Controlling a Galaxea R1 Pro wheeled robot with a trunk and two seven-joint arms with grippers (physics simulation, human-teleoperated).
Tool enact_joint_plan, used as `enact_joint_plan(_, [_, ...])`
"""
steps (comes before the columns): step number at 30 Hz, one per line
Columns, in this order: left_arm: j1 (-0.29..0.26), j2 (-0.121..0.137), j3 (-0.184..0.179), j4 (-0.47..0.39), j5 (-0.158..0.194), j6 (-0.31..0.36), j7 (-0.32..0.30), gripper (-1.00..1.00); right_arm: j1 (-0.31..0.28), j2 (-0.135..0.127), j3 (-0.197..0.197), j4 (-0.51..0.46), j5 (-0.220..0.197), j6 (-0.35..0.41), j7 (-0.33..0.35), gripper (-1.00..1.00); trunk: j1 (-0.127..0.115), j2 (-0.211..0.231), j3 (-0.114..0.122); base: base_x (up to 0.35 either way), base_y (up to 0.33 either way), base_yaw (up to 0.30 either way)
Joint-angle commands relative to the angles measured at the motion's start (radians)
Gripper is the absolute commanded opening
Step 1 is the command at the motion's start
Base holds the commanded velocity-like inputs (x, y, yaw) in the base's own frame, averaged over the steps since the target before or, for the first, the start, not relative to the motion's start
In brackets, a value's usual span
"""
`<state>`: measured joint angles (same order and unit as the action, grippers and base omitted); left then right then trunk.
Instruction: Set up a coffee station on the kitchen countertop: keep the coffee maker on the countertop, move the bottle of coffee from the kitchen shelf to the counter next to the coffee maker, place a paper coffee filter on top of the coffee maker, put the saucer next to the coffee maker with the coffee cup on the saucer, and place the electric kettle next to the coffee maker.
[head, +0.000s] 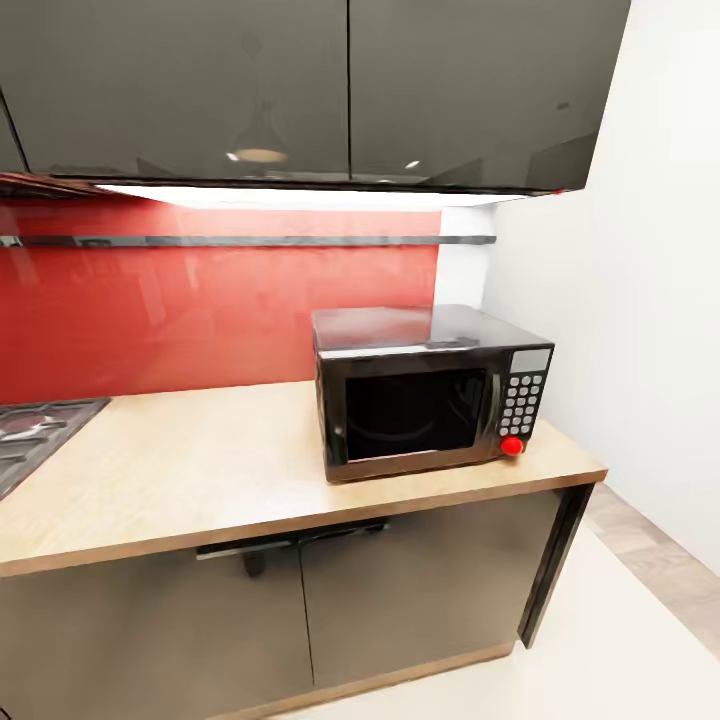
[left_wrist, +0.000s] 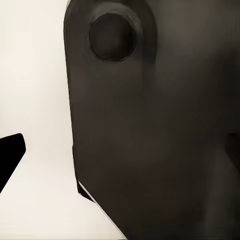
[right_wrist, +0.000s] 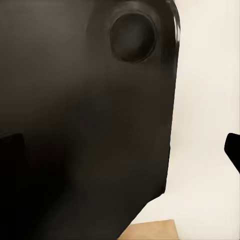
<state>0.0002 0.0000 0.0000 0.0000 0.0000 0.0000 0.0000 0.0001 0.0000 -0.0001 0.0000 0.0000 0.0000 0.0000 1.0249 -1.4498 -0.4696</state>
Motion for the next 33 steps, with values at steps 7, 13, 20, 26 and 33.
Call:
enact_joint_plan(7, [0.001,-0.004,0.001,-0.018,0.002,-0.015,-0.002,1.00,-0.005,0.036,-0.003,-0.036,-0.002,-0.006,-0.003,1.00,0.000,0.000,0.000,0.000,0.000,0.000])
enact_joint_plan(13, [0.001,-0.005,0.002,-0.018,0.002,-0.048,0.002,1.00,-0.005,0.044,-0.004,-0.061,0.000,-0.006,-0.003,1.00,0.000,0.000,0.000,0.000,0.000,0.000])
enact_joint_plan(20, [0.001,0.005,0.002,-0.017,-0.001,-0.049,0.011,1.00,-0.005,0.043,-0.002,-0.067,0.002,-0.008,0.001,1.00,0.000,0.000,0.000,0.000,0.000,0.019])
enact_joint_plan(26, [0.001,0.001,0.002,-0.017,0.001,-0.047,0.011,1.00,-0.005,0.043,0.001,-0.082,0.003,-0.008,0.002,1.00,0.000,0.000,-0.001,0.000,0.000,0.247])
enact_joint_plan(33, [0.001,-0.001,0.002,-0.017,0.002,-0.046,0.011,1.00,-0.005,0.043,0.002,-0.102,0.003,-0.008,0.002,1.00,0.000,0.000,-0.005,0.000,0.000,0.271])
